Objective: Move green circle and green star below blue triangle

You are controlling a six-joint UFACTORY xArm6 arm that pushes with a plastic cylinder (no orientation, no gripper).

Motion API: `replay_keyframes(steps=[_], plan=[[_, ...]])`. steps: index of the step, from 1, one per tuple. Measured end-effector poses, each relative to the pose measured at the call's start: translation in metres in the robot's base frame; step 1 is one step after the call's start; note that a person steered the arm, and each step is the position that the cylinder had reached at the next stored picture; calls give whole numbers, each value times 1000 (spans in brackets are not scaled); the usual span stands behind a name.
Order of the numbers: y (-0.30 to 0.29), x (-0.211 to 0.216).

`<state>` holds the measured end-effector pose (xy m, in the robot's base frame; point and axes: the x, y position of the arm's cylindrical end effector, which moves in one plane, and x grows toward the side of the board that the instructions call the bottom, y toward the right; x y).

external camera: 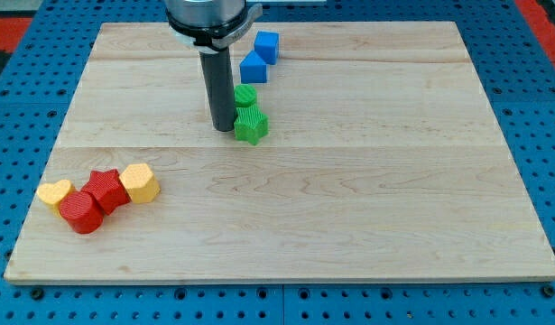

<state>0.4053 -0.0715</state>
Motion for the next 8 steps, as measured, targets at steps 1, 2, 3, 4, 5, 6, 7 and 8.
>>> replay_keyframes(steps=[1,2,3,4,5,6,7,8], plan=[[0,-1],[0,-6],[0,-20],[0,-29],[0,-30],[-3,-26],[-24,-1],[-61,11]])
